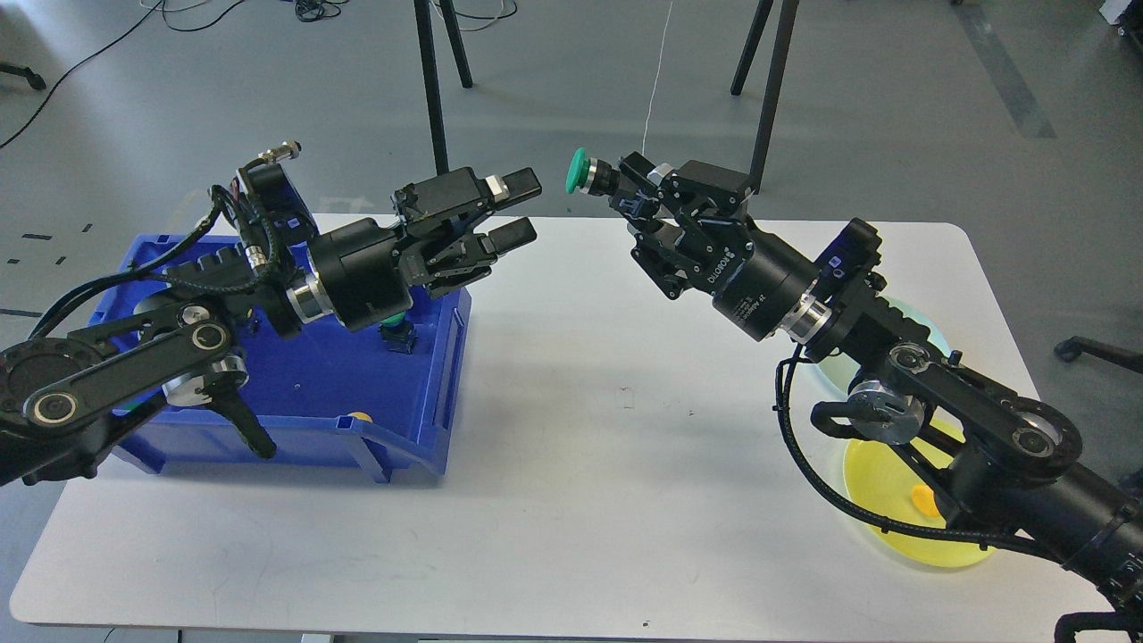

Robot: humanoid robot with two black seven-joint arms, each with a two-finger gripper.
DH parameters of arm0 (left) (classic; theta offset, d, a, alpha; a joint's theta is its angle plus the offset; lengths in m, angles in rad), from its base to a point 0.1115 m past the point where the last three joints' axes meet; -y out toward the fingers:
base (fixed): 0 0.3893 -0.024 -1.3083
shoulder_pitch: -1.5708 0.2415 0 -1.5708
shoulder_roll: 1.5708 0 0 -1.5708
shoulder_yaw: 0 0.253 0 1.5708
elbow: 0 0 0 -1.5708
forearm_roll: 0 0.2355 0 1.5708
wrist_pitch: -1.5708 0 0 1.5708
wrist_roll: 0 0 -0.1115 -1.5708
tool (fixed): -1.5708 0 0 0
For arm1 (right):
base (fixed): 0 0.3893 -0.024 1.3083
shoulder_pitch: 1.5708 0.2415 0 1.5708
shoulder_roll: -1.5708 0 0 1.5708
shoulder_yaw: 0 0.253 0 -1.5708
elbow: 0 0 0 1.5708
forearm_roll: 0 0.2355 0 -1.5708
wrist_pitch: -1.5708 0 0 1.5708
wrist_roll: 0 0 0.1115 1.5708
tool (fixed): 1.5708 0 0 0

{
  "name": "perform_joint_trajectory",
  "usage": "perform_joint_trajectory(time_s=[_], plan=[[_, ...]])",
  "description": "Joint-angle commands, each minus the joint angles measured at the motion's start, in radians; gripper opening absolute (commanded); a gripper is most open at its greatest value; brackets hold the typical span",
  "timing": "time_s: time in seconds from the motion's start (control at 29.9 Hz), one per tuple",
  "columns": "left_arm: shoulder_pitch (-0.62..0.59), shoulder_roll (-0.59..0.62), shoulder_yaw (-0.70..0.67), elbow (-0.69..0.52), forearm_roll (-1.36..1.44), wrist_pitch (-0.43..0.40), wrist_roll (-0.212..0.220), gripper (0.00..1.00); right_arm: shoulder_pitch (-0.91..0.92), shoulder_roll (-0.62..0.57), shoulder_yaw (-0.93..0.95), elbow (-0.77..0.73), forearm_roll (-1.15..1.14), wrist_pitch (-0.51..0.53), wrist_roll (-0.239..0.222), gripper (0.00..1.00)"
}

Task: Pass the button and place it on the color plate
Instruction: 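Open the left gripper and pull the right gripper away with the button, then lower the green-capped button onto the pale teal plate with the right gripper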

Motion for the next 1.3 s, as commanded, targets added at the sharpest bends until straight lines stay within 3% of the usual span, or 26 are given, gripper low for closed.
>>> perform_joint_trajectory(time_s=[0.0, 0.27, 0.57, 0.8, 1.07, 1.14, 1.27], plan=[[0.0, 0.001, 0.0, 0.003, -0.018, 0.001, 0.0, 0.84, -0.013, -0.017, 0.013, 0.0, 0.003, -0.012, 0.0, 0.0], [-0.001, -0.003, -0.009, 0.023, -0.021, 0.002, 0.0, 0.85, -0.071, -0.092, 0.101, 0.006, 0.006, -0.027, -0.002, 0.0], [-0.003, -0.025, -0.044, 0.03, -0.025, 0.004, 0.0, 0.85, -0.107, -0.215, 0.185, 0.009, 0.011, -0.141, -0.011, 0.0], [-0.004, -0.025, -0.044, 0.033, -0.039, 0.004, 0.0, 0.85, -0.192, -0.285, 0.179, 0.007, 0.008, -0.329, -0.046, 0.01], [0.002, -0.044, -0.044, 0.033, -0.039, 0.013, 0.0, 0.86, -0.306, -0.359, 0.089, -0.005, -0.046, -0.739, -0.144, 0.0], [0.002, -0.048, -0.044, 0.033, -0.039, 0.019, 0.0, 0.86, -0.308, -0.371, 0.031, -0.028, -0.055, -0.794, -0.15, 0.0], [0.002, -0.054, -0.044, 0.035, -0.039, 0.021, 0.0, 0.86, -0.294, -0.368, -0.092, -0.117, -0.049, -0.807, -0.178, 0.01]])
